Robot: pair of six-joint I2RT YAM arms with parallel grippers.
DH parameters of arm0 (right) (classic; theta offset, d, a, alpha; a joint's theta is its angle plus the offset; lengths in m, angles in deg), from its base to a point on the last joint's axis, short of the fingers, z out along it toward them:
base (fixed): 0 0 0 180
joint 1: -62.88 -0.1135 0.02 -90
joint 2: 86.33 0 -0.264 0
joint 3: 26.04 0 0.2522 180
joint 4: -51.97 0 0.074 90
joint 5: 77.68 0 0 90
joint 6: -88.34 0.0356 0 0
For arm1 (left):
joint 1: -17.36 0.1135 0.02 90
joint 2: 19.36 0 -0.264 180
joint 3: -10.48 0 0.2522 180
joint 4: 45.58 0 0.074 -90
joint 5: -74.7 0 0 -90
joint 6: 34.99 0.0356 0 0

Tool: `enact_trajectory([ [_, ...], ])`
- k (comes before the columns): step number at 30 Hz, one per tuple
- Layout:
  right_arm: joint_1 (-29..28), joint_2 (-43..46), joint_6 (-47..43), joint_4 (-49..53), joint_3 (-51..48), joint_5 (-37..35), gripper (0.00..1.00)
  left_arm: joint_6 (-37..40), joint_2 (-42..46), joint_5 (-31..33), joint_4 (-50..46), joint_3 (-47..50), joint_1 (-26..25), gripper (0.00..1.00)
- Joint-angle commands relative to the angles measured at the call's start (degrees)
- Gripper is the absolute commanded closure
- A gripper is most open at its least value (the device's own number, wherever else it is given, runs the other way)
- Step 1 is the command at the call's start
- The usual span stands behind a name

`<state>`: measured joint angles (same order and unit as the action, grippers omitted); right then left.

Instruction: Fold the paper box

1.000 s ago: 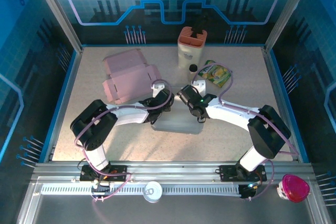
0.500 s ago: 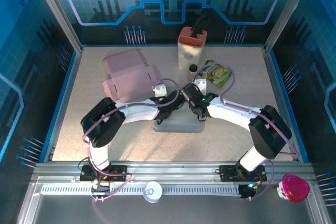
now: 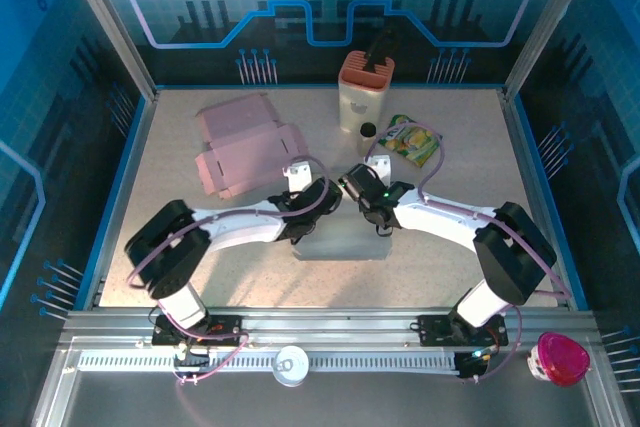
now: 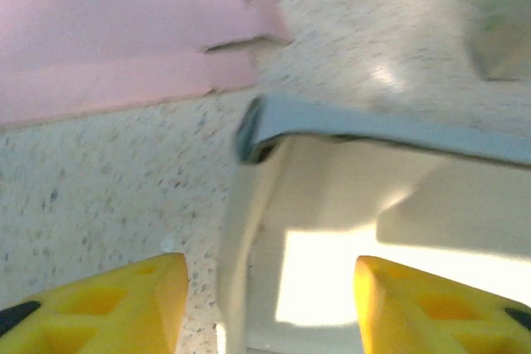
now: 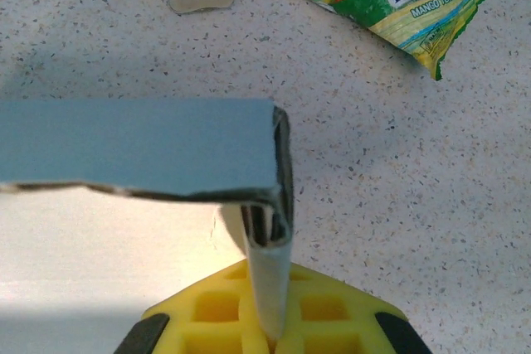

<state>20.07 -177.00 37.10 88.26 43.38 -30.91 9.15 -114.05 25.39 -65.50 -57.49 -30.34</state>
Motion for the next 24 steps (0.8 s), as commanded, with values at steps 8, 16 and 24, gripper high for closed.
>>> enact_trajectory([
  [8, 0.2, 1.6, -0.4, 1.0, -0.6, -0.6, 1.00, 8.5, 5.7, -12.7, 0.6, 2.7, 6.0, 0.36],
  [16, 0.3, 1.0, -0.4, 0.9, -0.5, -0.1, 1.00, 9.6, 3.5, -15.2, 0.9, 2.9, 7.1, 0.47],
  [24, 0.5, 1.4, -0.8, 0.9, -0.3, 0.0, 1.00, 10.3, -1.0, -11.0, 0.3, 0.5, 7.0, 0.73],
])
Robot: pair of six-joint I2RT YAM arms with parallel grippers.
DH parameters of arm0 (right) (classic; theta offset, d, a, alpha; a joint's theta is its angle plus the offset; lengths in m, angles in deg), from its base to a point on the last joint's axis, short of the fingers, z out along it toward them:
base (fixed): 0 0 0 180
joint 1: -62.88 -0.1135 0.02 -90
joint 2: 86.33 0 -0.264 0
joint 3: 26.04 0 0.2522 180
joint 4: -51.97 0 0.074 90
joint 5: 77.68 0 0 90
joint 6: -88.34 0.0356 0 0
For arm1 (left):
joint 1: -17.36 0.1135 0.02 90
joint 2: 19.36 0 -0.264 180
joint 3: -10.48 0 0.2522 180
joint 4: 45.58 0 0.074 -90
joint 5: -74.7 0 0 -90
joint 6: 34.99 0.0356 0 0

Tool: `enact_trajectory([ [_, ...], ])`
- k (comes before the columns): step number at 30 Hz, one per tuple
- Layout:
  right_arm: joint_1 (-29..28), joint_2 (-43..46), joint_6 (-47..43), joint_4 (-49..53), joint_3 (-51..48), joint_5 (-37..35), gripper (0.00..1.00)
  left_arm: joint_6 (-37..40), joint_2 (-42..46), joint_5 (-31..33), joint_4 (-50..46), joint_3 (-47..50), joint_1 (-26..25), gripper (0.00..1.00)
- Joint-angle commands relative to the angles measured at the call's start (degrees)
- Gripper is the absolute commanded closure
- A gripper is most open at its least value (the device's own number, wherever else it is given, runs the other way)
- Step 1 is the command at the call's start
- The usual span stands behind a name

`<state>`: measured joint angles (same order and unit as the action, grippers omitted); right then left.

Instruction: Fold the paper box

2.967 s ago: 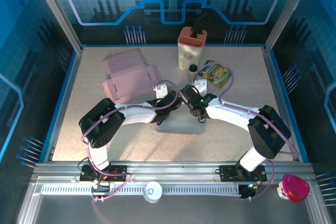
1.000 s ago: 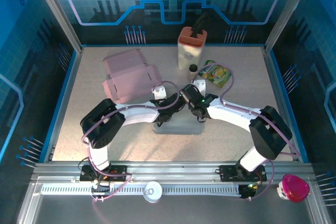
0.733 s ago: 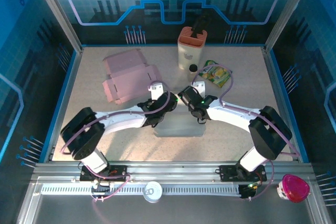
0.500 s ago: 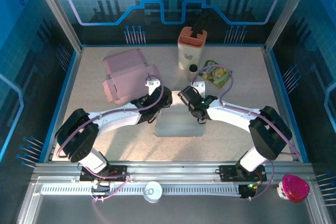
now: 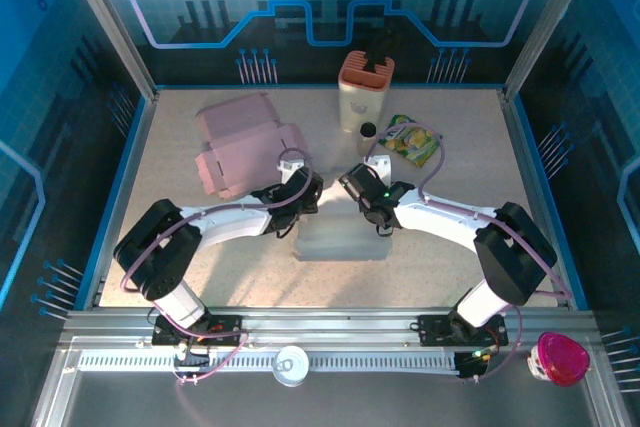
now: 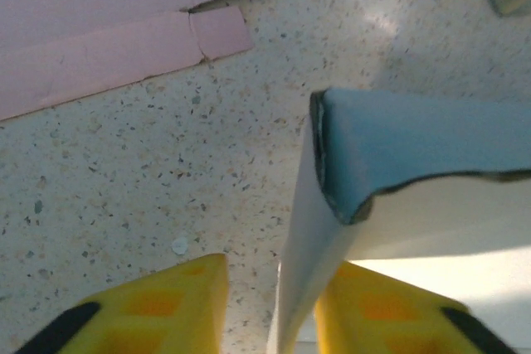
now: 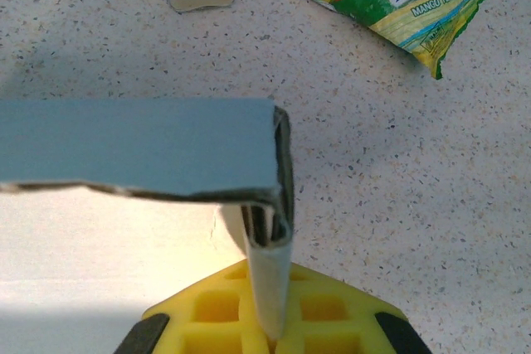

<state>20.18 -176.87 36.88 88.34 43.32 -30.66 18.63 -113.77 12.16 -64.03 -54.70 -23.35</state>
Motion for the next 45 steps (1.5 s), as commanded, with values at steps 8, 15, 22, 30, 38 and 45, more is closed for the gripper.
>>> enact_trajectory([
  [8, 0.2, 1.0, -0.4, 0.7, -0.1, 0.0, 1.00, -1.0, -3.8, 8.2, -4.0, -4.9, -1.1, 1.00],
  [15, -0.6, 0.8, 0.4, 0.2, -0.1, -0.2, 1.00, -11.2, -7.1, 15.2, -12.4, -8.4, -3.5, 1.00],
  [22, -1.1, 0.5, 0.9, 0.1, -0.2, -0.3, 1.00, -15.4, -8.0, 17.3, -13.5, -10.3, -5.5, 1.00],
  [30, -0.2, 0.5, 0.5, -0.6, -0.8, -0.1, 1.00, -8.5, 1.3, 12.8, -6.8, -5.5, -6.0, 0.50],
  [38, -0.4, 1.3, -2.4, -6.9, -3.8, -4.1, 1.00, -7.2, 14.6, 4.4, -5.0, 1.0, -6.1, 0.32],
  [45, -0.3, 6.8, -8.7, -22.8, -13.5, -4.5, 1.00, -11.4, 26.7, -0.2, -11.1, 6.4, -3.4, 0.45],
])
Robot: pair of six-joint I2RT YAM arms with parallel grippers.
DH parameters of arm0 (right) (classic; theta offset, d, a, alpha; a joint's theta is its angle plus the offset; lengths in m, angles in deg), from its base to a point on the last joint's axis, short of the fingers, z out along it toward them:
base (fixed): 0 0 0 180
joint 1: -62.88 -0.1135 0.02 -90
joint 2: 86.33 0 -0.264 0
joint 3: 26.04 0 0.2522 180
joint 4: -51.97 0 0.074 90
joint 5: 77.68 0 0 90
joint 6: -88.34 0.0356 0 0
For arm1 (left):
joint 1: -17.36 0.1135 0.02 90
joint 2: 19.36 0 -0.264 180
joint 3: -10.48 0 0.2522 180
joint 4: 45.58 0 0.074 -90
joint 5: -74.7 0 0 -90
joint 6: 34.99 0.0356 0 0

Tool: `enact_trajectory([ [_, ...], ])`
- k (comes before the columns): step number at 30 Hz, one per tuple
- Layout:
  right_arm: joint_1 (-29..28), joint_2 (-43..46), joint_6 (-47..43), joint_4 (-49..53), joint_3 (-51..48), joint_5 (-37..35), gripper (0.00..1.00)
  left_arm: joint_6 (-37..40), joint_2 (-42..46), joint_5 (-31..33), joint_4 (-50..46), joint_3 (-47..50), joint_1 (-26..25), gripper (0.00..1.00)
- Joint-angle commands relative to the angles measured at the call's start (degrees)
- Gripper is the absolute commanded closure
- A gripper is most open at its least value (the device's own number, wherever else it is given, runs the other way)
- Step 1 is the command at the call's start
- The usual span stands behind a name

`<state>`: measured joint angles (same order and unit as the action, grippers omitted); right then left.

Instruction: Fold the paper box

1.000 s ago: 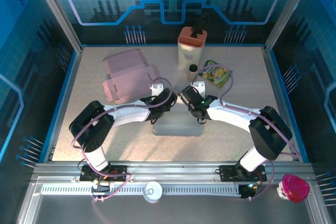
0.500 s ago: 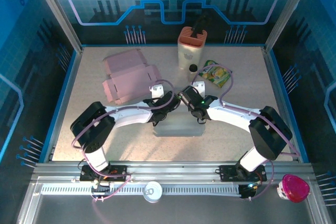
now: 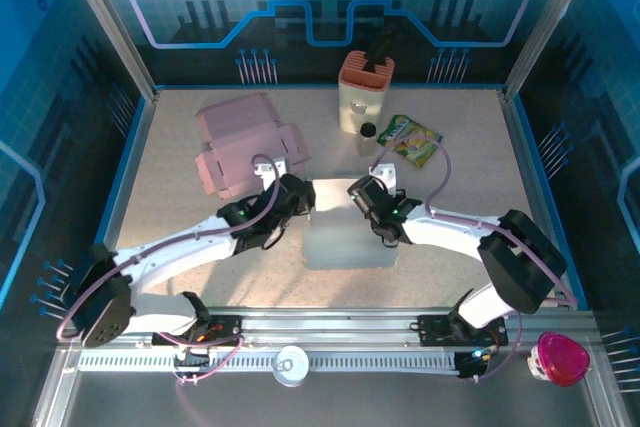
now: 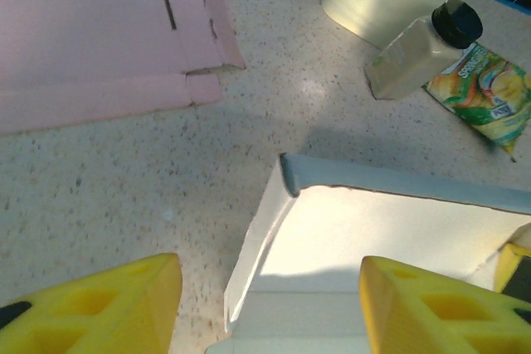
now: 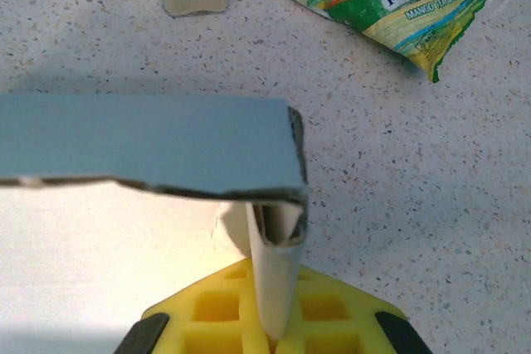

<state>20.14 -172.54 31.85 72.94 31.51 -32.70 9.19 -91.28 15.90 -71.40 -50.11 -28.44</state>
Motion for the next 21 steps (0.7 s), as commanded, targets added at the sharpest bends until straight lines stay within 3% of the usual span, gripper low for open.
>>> enact_trajectory([
  [1, -0.2, 3.1, -3.7, -8.0, -2.2, -2.4, 1.00, -2.9, 5.7, -5.9, -4.9, 2.6, 2.8, 0.47],
  [4, -0.1, 4.0, -2.4, -8.4, -3.1, -3.0, 1.00, -6.4, 8.5, -12.0, -8.0, 4.7, 5.6, 0.49],
  [9, 1.3, 4.2, 2.7, -6.3, -3.3, -0.5, 1.00, -8.8, 9.1, -17.5, -10.2, 6.7, 5.7, 0.49],
  [14, 3.8, 3.3, 9.6, 3.1, 0.4, 3.9, 1.00, -9.5, 10.6, -17.1, -11.4, 7.3, 5.7, 0.47],
  [21, 10.4, 0.7, 20.1, 17.4, 6.0, 18.5, 1.00, -7.7, 13.0, -15.9, -14.0, 4.2, 5.8, 0.46],
])
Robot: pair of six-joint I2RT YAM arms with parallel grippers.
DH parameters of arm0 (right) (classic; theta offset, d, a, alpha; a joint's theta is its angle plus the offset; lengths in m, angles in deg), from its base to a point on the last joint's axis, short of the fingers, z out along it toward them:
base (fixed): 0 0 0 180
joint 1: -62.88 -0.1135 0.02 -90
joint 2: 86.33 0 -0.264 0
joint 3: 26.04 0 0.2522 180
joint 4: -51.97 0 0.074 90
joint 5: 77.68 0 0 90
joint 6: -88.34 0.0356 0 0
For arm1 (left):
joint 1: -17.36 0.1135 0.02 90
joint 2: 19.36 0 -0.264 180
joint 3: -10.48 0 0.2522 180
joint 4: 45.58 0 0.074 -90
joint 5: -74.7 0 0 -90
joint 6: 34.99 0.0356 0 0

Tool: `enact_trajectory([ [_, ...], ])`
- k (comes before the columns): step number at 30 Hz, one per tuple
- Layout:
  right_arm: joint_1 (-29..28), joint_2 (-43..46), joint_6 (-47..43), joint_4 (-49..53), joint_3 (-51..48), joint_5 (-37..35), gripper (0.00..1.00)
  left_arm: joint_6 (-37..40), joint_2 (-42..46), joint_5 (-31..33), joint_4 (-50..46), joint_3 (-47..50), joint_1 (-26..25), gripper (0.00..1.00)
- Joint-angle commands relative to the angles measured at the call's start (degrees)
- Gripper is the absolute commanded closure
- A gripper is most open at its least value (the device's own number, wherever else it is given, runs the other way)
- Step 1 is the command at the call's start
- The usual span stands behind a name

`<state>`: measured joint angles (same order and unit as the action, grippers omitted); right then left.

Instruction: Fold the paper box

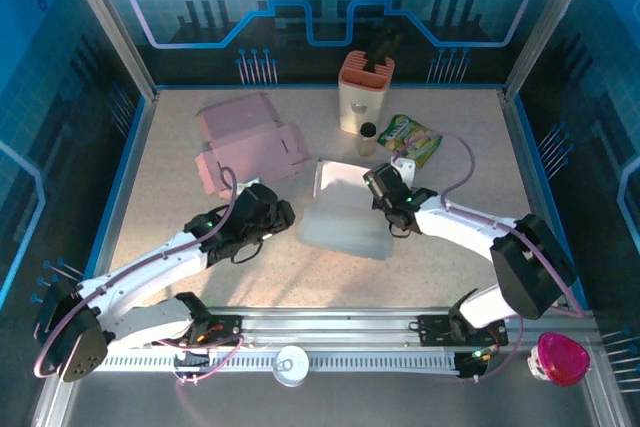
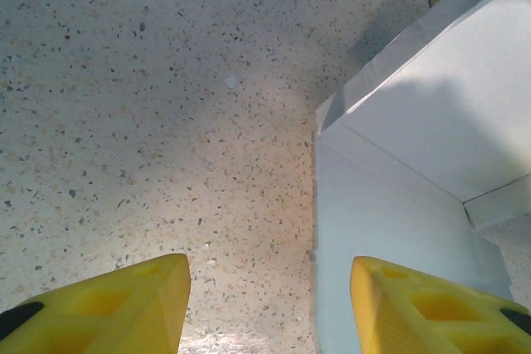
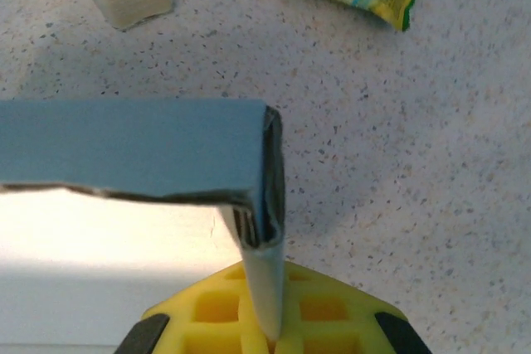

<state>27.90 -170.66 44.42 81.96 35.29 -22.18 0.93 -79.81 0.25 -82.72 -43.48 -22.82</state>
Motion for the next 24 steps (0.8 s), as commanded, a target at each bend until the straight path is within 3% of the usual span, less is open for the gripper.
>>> enact_trajectory([
  [1, 4.2, -1.0, 9.0, 9.2, 2.0, 11.3, 1.00, 0.9, 2.0, -0.1, -3.0, -2.9, 0.2, 0.47],
  [5, 10.6, 1.9, 15.8, 4.7, -3.6, 26.5, 1.00, 1.7, 3.8, 0.7, -3.9, -3.3, 0.4, 0.52],
  [9, 13.0, 5.7, 25.0, 4.3, -7.1, 33.8, 1.00, 1.8, 4.6, 0.2, -3.4, -2.1, 0.8, 0.56],
  [14, 13.2, 7.9, 39.6, 13.5, -7.2, 38.1, 1.00, 1.2, 3.4, -2.0, -1.2, -0.7, 0.8, 0.59],
  [19, 12.9, 8.2, 50.3, 29.2, -2.6, 35.0, 1.00, 2.8, 0.6, -5.7, 1.0, -1.7, 0.4, 0.61],
  [24, 12.9, 7.3, 58.2, 28.3, -4.1, 39.2, 1.00, 3.1, -2.6, -6.8, 2.5, -2.6, -1.2, 0.61],
])
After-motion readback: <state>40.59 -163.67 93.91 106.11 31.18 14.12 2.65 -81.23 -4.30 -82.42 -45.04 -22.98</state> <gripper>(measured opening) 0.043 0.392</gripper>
